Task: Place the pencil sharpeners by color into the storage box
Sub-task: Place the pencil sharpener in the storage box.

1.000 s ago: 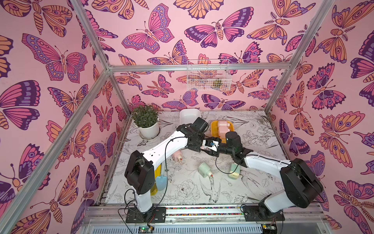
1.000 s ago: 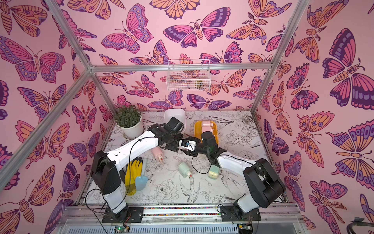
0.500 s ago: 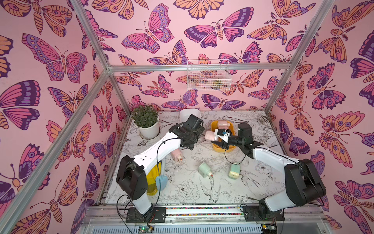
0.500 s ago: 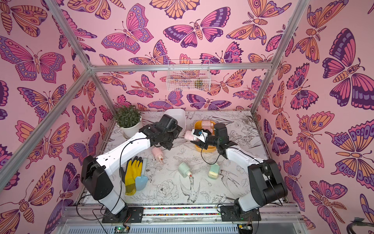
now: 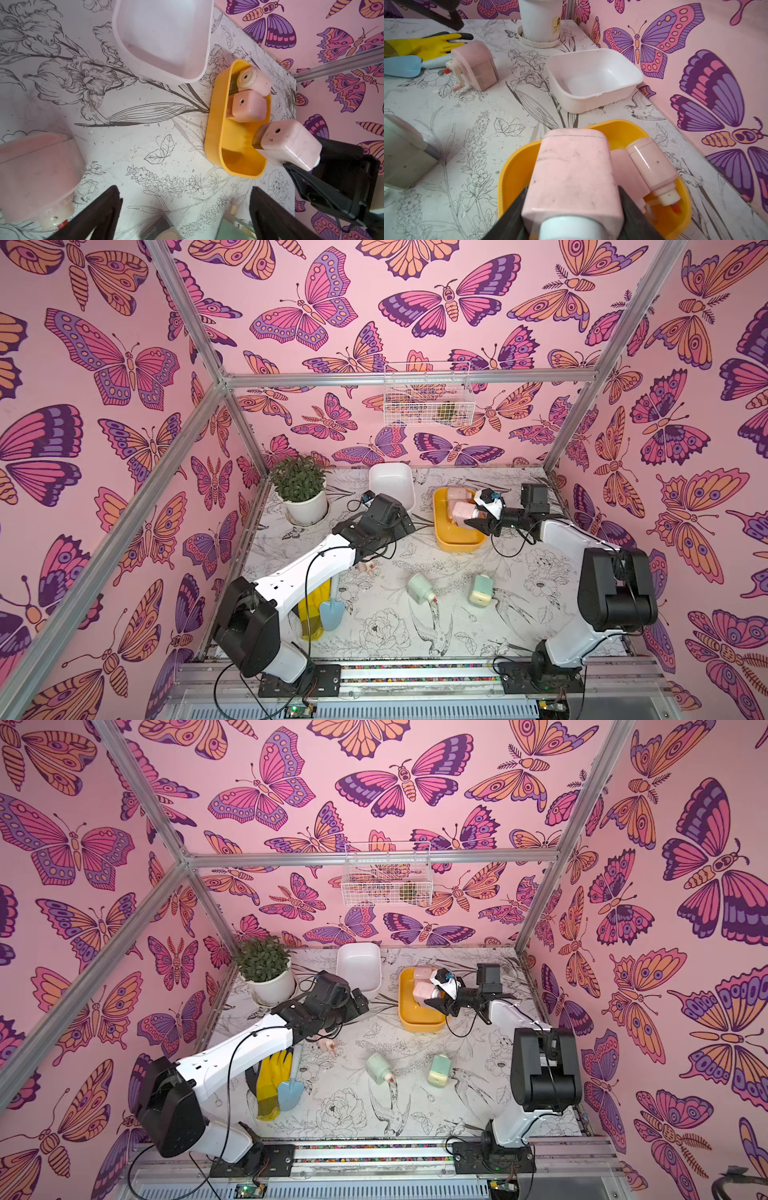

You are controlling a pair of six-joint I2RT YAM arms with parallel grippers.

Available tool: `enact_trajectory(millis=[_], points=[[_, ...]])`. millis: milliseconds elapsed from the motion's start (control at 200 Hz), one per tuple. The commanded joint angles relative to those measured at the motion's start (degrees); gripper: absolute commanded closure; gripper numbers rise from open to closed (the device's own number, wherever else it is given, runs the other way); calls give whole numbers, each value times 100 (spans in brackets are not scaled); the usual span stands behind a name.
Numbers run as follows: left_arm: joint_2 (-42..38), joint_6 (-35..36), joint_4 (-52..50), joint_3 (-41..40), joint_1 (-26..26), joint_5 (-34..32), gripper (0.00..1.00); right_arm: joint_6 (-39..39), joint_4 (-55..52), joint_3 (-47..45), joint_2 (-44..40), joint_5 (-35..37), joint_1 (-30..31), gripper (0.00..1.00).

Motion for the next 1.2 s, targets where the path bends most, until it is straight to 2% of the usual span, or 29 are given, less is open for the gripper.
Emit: enact_trajectory(millis=[0, 160, 265, 441, 536, 746, 972, 1097, 1197], points=[[-387, 723, 798, -443, 48, -282, 2, -438, -83, 164, 212, -447, -5, 100], [-695, 886, 958, -704, 100, -378, 2, -370, 363, 136, 477, -207, 0, 100], [-776, 1001, 1049, -785, 181, -157, 2, -368, 521, 176, 692, -72, -1, 100], [-812, 978, 1094, -868, 255, -87, 2, -504, 204, 411, 930, -423, 10, 97], [-812, 974, 1095, -886, 283, -39, 2, -540, 46, 549, 1017, -369, 33, 93], [-841, 913, 1097, -987, 309, 1, 2, -1321, -923, 814, 1037, 395, 171, 69], [-932, 881, 1129, -1104, 359, -24, 1, -1339, -818, 779, 1036, 535, 211, 63], [-934, 850, 1141, -1148, 379, -21, 1, -1335, -735, 769, 1043, 665, 277, 57], [-938, 839, 1143, -1176, 390, 1, 1, -1246, -604, 754, 1048, 713, 290, 48]])
